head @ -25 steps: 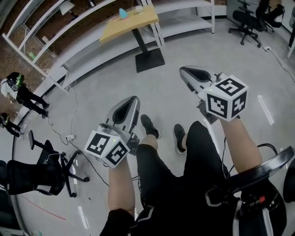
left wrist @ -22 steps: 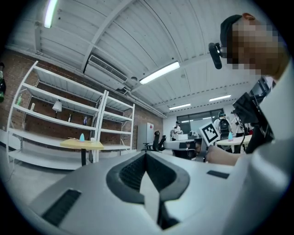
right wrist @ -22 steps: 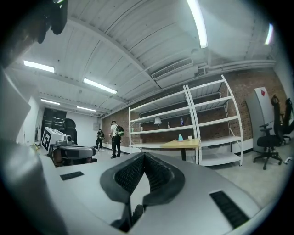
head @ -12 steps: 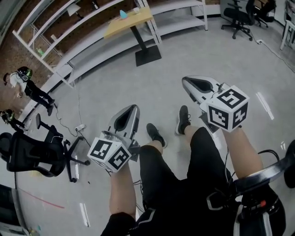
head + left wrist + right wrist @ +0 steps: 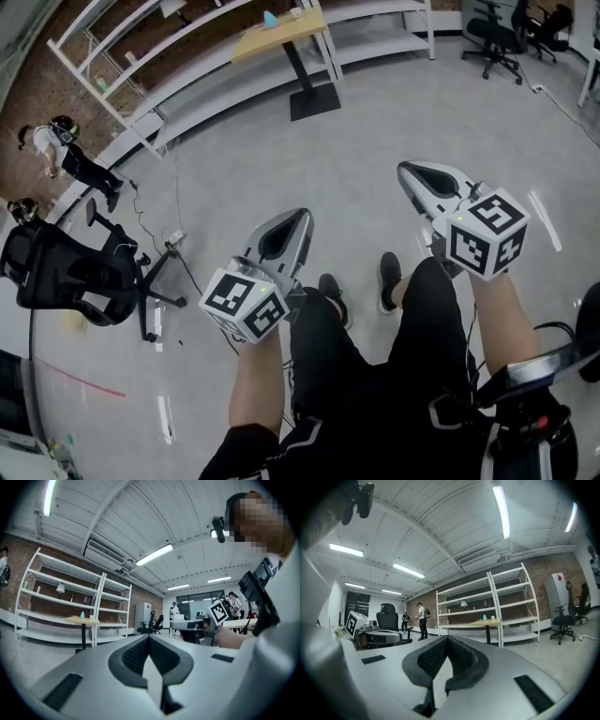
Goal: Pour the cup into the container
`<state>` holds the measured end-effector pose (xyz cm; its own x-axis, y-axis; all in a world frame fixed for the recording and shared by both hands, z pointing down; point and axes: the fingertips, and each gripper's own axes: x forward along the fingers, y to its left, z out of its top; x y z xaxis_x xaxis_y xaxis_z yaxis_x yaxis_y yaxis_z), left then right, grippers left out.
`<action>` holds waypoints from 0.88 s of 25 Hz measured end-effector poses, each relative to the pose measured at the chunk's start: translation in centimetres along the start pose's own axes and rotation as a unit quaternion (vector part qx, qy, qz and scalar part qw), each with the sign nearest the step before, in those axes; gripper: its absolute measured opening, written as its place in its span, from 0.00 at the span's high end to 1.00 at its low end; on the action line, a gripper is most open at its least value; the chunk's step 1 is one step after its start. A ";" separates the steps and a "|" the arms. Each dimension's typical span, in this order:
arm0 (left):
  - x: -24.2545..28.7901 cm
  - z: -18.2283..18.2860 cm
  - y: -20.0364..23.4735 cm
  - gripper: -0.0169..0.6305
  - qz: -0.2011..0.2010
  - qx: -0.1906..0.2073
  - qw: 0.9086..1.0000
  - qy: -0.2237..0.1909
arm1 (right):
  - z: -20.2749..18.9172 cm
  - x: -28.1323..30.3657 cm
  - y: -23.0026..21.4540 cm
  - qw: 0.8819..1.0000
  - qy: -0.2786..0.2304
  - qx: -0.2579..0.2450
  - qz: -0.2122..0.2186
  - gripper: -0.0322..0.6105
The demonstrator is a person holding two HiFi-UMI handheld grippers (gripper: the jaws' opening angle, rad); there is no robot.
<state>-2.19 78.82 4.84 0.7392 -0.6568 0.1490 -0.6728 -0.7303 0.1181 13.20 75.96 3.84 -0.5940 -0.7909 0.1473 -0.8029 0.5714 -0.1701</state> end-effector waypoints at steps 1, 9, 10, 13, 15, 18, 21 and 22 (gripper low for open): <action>-0.2 -0.1 -0.4 0.98 -0.002 0.000 1.000 0.000 | -0.1 -0.4 0.3 1.000 0.000 -0.001 0.000 0.95; -1.5 0.1 -0.6 0.98 0.005 0.000 1.000 -0.008 | 0.1 -1.1 1.5 1.000 -0.006 -0.004 0.005 0.95; -1.4 0.2 -0.5 0.98 0.007 -0.001 1.000 -0.009 | 0.2 -1.1 1.5 1.000 -0.008 -0.004 0.004 0.95; -1.2 0.3 0.1 0.98 0.010 0.001 1.000 -0.012 | 0.4 -0.7 1.2 1.000 -0.009 -0.007 0.003 0.95; -1.0 0.0 0.5 0.98 0.010 -0.002 1.000 -0.012 | 0.2 -0.4 1.0 1.000 -0.007 -0.007 0.004 0.95; -0.7 -0.5 0.8 0.98 0.011 -0.010 1.000 -0.008 | -0.2 -0.1 0.9 1.000 -0.003 -0.007 0.003 0.95; -0.4 -0.7 1.0 0.98 0.009 -0.009 1.000 -0.003 | -0.1 0.1 0.6 1.000 -0.002 -0.008 0.002 0.95; -0.4 -0.8 1.0 0.98 0.010 -0.007 1.000 -0.001 | -0.1 0.3 0.7 1.000 -0.002 -0.008 0.003 0.95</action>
<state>-3.24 78.50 5.67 0.7262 -0.6710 0.1497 -0.6872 -0.7148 0.1298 12.49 76.18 3.89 -0.5992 -0.7879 0.1419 -0.7996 0.5799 -0.1560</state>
